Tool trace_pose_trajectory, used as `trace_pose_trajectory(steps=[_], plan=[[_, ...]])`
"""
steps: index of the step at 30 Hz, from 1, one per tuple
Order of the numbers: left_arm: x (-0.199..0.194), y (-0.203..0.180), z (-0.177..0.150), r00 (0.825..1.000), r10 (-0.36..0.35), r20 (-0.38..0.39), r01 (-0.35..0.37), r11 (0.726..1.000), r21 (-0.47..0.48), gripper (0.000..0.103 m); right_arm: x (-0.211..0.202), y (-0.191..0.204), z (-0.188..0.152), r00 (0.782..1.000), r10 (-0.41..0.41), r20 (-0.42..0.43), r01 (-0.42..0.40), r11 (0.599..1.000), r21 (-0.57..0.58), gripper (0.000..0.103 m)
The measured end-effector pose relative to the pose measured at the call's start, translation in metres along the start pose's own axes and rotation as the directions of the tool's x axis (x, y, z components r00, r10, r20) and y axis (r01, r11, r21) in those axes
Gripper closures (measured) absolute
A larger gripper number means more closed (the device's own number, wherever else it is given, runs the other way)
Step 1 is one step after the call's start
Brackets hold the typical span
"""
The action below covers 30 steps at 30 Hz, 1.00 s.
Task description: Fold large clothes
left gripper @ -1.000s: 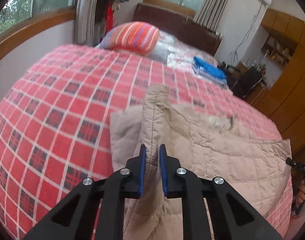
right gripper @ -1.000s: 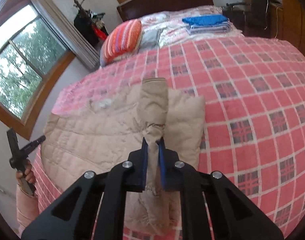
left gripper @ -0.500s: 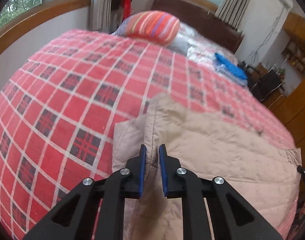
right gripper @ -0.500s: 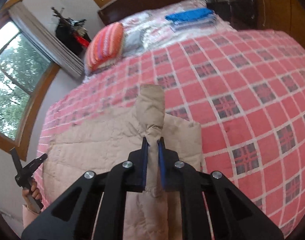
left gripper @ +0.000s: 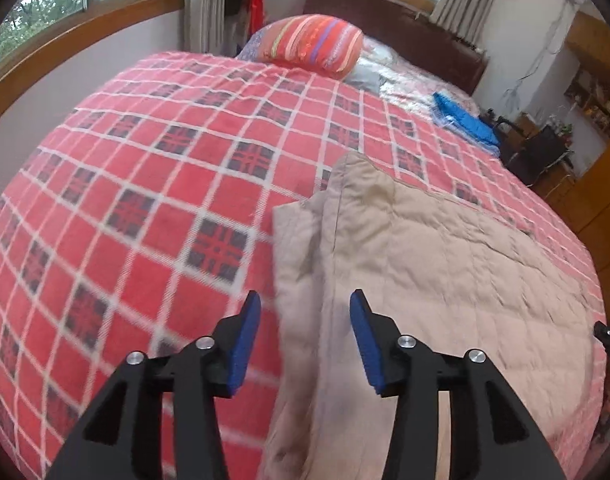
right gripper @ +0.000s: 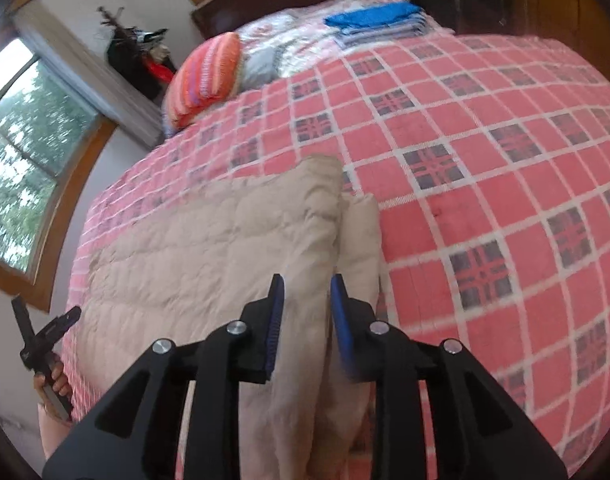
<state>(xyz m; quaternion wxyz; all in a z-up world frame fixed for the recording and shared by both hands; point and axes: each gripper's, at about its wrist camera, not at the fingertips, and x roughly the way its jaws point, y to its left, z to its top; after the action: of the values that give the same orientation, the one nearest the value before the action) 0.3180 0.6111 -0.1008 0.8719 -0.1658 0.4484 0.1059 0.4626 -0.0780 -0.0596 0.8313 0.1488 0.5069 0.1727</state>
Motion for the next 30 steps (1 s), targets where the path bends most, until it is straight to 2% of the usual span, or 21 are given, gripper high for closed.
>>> trace_pose_trajectory(steps=[1,3,8,11,12,14,16,18,21,24,26,28,30], plan=[[-0.006,0.003,-0.005,1.0,-0.001,0.003,0.001,1.0,0.003,0.049,-0.006,0.0,-0.005,1.0,0.011,0.003,-0.011,1.0,-0.011,0.066],[-0.019,0.014,-0.02,1.0,-0.015,0.008,0.015,1.0,0.001,0.045,-0.021,0.002,-0.025,0.999,0.034,0.007,-0.033,0.999,-0.042,0.06],[-0.031,0.027,-0.05,0.997,-0.081,-0.012,0.08,0.997,-0.016,0.045,-0.027,0.004,-0.071,0.995,0.079,-0.06,-0.084,0.993,-0.087,0.06],[-0.027,0.021,-0.064,0.993,-0.116,-0.039,0.115,0.993,-0.014,0.045,-0.013,0.006,-0.087,0.993,0.058,-0.102,-0.067,0.994,-0.087,0.06],[-0.024,0.017,-0.069,0.993,-0.113,-0.045,0.113,0.994,-0.003,0.047,-0.009,0.006,-0.09,0.993,0.053,-0.105,-0.062,0.995,-0.084,0.06],[-0.02,0.01,-0.074,0.993,-0.11,-0.047,0.11,0.994,0.012,0.058,-0.006,0.005,-0.093,0.993,0.061,-0.104,-0.068,0.995,-0.07,0.065],[-0.016,0.006,-0.077,0.99,-0.127,-0.054,0.129,0.991,0.02,0.076,-0.005,0.004,-0.093,0.992,0.071,-0.103,-0.078,0.995,-0.064,0.077],[-0.014,0.0,-0.079,0.992,-0.112,-0.053,0.114,0.993,0.044,0.081,-0.005,0.006,-0.093,0.992,0.055,-0.11,-0.063,0.996,-0.07,0.08],[-0.011,-0.005,-0.082,0.996,-0.074,-0.055,0.078,0.994,0.074,0.081,-0.001,0.011,-0.092,0.993,0.014,-0.121,-0.026,0.995,-0.099,0.081],[-0.013,-0.005,-0.084,0.996,-0.07,-0.059,0.075,0.993,0.087,0.079,0.0,0.02,-0.094,0.992,-0.002,-0.125,-0.013,0.993,-0.119,0.077],[-0.021,0.0,-0.081,0.995,-0.086,-0.056,0.09,0.993,0.077,0.071,-0.004,0.025,-0.093,0.993,0.016,-0.119,-0.03,0.993,-0.117,0.072],[-0.032,0.008,-0.075,0.995,-0.096,-0.029,0.098,0.994,0.052,0.037,-0.014,0.022,-0.092,0.994,0.056,-0.092,-0.065,0.993,-0.1,0.054],[-0.043,0.018,-0.064,0.992,-0.123,0.011,0.122,0.992,0.024,0.028,-0.022,0.02,-0.087,0.995,0.078,-0.056,-0.083,0.993,-0.09,0.044]])
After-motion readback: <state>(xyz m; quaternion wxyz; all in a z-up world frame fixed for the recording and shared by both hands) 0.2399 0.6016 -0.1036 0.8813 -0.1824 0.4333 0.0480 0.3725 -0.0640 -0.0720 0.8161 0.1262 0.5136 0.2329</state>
